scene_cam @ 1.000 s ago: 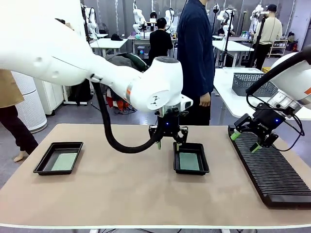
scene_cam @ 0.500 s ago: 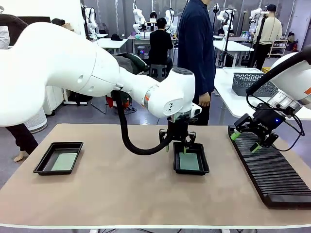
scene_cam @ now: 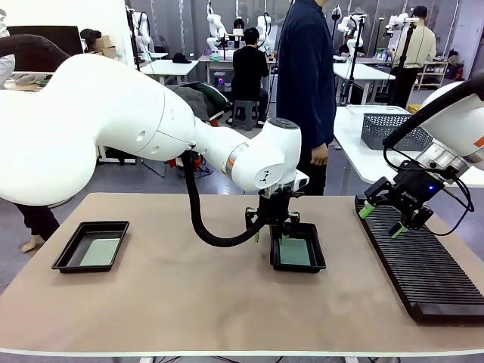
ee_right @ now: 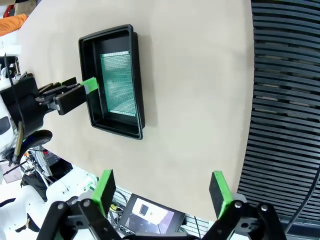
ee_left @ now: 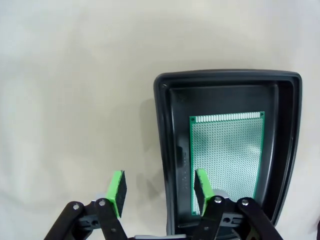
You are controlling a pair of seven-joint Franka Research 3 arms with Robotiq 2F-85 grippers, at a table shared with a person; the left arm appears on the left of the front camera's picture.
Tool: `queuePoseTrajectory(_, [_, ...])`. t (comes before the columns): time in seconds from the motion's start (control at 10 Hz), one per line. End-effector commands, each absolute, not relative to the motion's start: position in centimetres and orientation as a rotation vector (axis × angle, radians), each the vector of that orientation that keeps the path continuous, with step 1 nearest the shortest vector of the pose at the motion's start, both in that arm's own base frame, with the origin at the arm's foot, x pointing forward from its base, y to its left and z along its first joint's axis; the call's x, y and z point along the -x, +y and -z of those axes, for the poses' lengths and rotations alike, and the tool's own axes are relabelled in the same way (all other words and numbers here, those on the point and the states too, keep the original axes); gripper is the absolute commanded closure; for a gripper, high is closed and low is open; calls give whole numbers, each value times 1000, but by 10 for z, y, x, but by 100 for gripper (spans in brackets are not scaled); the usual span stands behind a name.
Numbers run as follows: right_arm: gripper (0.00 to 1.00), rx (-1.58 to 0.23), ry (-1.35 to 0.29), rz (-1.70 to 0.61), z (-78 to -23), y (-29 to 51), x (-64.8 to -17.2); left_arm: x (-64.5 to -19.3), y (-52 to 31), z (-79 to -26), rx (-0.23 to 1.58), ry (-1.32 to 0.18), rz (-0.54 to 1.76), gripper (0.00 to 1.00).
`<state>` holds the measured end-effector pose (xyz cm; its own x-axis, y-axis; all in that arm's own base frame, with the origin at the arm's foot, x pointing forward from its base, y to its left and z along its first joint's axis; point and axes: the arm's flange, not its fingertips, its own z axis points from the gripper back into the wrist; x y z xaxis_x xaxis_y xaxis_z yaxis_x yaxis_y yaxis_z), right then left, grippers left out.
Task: Inspect and transfer BCBs to ESD trays.
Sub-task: Pick up the ESD tray and place it on the left side of the table.
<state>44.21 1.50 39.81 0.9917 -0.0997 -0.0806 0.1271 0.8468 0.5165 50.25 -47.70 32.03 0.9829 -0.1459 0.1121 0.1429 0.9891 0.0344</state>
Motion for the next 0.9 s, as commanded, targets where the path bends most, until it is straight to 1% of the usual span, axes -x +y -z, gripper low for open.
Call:
queuePoseTrajectory(0.0, [0, -544, 38, 141, -398, 16, -442, -504, -479, -316, -20, -125, 108, 26])
queuePoseTrajectory(0.8, [0, -544, 38, 141, -398, 16, -442, -506, -476, -315, -26, -112, 136, 26])
